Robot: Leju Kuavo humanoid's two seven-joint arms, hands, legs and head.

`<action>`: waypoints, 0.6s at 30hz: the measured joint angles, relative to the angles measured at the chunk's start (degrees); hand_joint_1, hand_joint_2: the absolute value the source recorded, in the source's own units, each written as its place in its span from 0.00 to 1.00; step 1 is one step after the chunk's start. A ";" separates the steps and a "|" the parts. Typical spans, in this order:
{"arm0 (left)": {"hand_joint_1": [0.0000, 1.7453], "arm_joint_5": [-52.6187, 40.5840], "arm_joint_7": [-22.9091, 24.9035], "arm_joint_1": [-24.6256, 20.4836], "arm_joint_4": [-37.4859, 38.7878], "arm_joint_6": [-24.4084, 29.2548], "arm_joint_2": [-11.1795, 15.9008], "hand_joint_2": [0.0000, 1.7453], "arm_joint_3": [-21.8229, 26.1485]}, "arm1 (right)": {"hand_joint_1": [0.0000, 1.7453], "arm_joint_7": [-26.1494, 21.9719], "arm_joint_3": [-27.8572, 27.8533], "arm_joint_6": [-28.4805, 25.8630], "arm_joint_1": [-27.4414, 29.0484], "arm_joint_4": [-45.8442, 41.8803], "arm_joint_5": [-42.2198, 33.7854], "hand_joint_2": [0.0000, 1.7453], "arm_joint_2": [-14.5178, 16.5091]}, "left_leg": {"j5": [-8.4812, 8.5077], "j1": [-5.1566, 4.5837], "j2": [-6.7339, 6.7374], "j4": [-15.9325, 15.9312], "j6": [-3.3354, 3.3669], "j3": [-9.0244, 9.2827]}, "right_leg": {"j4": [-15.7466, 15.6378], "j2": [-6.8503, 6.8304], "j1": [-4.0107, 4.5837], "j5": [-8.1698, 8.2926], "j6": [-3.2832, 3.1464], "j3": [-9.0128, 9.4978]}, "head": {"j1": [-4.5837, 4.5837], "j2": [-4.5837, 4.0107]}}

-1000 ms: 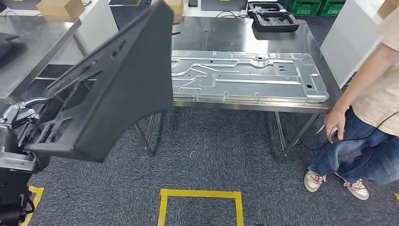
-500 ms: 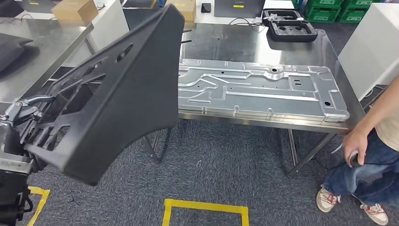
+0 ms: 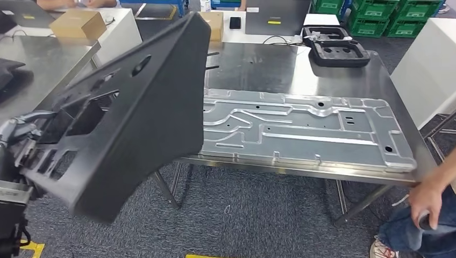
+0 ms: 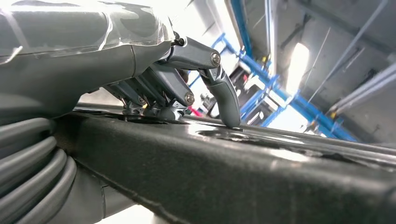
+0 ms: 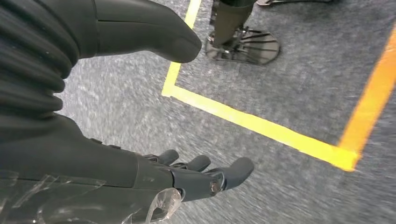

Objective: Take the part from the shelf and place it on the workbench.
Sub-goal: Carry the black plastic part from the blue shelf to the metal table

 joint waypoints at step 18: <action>1.00 0.43 0.01 0.78 -1.26 -0.07 0.83 1.00 1.05 | 0.00 0.56 0.01 -0.12 0.35 -0.04 0.46 1.00 0.09 | -7.00 -0.84 -1.48 10.78 -0.42 8.34 | 1.46 0.54 0.69 8.01 -2.52 -14.55 | 0.30 -0.01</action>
